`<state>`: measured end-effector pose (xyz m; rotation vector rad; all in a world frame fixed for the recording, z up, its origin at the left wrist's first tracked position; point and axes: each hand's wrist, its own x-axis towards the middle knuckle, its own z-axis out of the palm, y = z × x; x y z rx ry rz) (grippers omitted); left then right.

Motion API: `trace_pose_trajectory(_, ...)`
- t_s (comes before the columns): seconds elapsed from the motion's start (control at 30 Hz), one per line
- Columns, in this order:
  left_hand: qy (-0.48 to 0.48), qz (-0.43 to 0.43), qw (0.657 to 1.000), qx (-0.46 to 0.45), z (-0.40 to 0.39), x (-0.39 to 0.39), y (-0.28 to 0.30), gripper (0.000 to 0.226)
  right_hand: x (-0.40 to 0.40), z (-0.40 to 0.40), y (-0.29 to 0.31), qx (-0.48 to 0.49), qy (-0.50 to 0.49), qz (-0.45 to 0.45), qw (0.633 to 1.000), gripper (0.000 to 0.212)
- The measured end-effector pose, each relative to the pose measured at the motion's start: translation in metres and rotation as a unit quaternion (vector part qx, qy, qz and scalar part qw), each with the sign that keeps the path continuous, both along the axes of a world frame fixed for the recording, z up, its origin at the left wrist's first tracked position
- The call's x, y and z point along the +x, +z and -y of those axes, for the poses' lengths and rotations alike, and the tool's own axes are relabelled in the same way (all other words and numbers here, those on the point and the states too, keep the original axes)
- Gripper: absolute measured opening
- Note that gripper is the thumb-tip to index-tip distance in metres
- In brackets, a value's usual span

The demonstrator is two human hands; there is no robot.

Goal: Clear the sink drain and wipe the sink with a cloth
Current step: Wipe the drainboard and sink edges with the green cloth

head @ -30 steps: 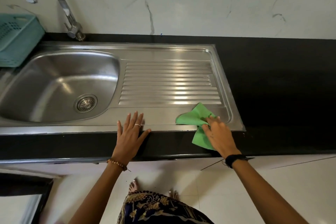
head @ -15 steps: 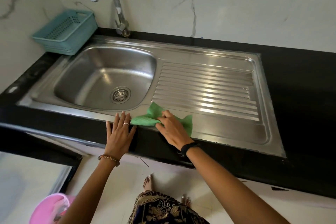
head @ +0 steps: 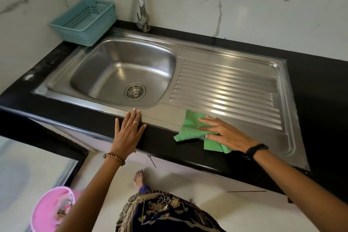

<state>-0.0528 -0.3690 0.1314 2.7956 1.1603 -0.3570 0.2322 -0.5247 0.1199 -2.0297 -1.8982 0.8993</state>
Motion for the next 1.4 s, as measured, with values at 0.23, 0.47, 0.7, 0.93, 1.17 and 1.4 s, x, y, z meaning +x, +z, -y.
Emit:
trace_pose_trajectory(0.23, 0.069, 0.084, 0.993, -0.049, -0.059, -0.030, -0.005, 0.056, -0.049, -0.100, -0.016, -0.004, 0.133, 0.091, 0.987, 0.046)
trace_pose_trajectory(0.47, 0.102, 0.162, 0.979, -0.072, -0.139, -0.061, -0.017, 0.049, -0.140, -0.228, -0.023, 0.008, 0.150, 0.054, 0.987, 0.046)
trace_pose_trajectory(0.7, 0.060, 0.124, 0.980, -0.143, -0.205, -0.084, -0.017, 0.043, -0.140, -0.203, -0.021, 0.007, 0.114, 0.079, 0.990, 0.051)
trace_pose_trajectory(0.93, 0.012, 0.131, 0.980, -0.151, -0.215, -0.091, -0.020, 0.043, -0.097, -0.137, -0.009, -0.018, 0.100, 0.079, 0.992, 0.052)
trace_pose_trajectory(1.17, 0.087, 0.222, 0.960, -0.143, -0.208, -0.097, -0.017, 0.047, -0.142, -0.203, -0.022, -0.011, 0.114, 0.043, 0.992, 0.050)
trace_pose_trajectory(1.4, 0.163, 0.233, 0.954, -0.096, -0.226, -0.124, -0.009, 0.044, -0.226, -0.311, -0.022, -0.005, 0.118, -0.060, 0.991, 0.047)
